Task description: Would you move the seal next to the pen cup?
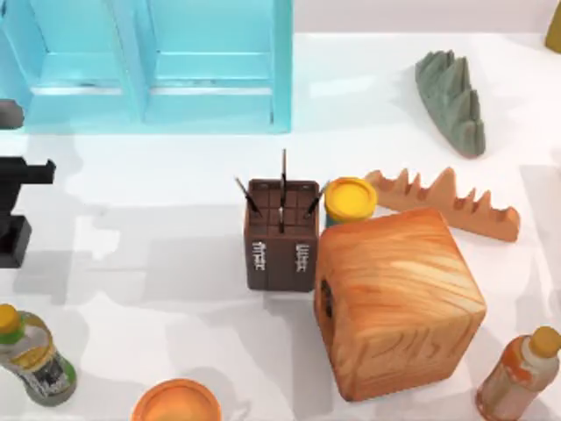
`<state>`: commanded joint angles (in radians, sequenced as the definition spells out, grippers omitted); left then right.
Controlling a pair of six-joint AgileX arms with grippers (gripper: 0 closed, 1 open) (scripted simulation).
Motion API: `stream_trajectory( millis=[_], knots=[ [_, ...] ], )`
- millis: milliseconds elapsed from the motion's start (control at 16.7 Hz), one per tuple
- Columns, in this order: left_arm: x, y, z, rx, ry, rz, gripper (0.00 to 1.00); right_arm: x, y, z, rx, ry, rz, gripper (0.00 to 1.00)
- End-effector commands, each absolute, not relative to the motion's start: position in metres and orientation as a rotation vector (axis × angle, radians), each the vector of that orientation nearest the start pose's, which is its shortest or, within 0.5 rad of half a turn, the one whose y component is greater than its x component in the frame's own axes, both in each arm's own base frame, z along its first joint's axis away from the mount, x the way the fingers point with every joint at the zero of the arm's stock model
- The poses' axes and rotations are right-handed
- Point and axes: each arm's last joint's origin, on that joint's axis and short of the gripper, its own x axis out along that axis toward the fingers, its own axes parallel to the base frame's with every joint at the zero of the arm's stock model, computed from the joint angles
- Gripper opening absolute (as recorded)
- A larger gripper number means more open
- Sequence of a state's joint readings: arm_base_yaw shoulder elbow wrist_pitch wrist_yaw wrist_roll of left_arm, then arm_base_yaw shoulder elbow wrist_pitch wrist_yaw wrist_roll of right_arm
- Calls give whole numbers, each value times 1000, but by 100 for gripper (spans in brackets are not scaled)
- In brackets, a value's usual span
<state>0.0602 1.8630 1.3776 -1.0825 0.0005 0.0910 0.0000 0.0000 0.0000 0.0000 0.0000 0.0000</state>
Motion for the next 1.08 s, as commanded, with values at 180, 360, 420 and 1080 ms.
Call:
stream_trajectory(
  millis=[180, 360, 420, 1080],
  knots=[
    [344, -20, 234, 22, 1596, -20, 0, 106, -1, 160, 0, 0, 0, 100],
    [333, -58, 273, 20, 1586, -17, 0, 106, -1, 160, 0, 0, 0, 100],
    [330, -65, 282, 19, 1578, -17, 0, 106, -1, 160, 0, 0, 0, 100],
    [347, -113, 290, 9, 1588, -3, 0, 106, -1, 160, 0, 0, 0, 100]
  ],
)
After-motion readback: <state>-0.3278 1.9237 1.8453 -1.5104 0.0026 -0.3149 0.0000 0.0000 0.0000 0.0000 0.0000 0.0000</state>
